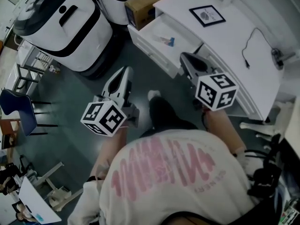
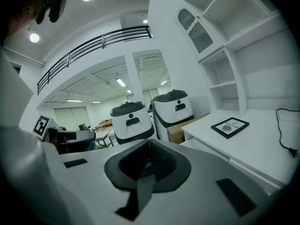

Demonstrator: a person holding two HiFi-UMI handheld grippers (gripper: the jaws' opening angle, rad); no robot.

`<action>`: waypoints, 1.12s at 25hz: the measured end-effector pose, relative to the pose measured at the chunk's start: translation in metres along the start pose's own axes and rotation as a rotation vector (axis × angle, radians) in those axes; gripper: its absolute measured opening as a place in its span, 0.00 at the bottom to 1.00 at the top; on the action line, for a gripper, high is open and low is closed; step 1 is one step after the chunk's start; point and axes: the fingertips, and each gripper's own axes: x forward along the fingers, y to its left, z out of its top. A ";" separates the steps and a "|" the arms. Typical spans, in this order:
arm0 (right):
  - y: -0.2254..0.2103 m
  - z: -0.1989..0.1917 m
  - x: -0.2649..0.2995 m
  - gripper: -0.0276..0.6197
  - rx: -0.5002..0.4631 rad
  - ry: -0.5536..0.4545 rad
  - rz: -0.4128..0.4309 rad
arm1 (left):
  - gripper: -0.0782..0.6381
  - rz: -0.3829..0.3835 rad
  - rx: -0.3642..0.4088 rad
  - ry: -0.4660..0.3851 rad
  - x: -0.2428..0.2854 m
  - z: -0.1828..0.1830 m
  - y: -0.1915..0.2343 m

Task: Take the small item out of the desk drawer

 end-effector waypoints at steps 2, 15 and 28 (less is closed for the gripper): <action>-0.009 0.001 0.016 0.07 0.006 0.005 -0.005 | 0.15 -0.025 0.000 0.015 0.015 0.001 0.008; -0.103 0.021 0.141 0.07 0.080 0.048 -0.028 | 0.15 -0.004 0.001 0.108 0.140 0.021 0.099; -0.163 -0.022 0.255 0.07 0.064 0.250 -0.011 | 0.15 0.073 -0.068 0.204 0.211 -0.007 0.175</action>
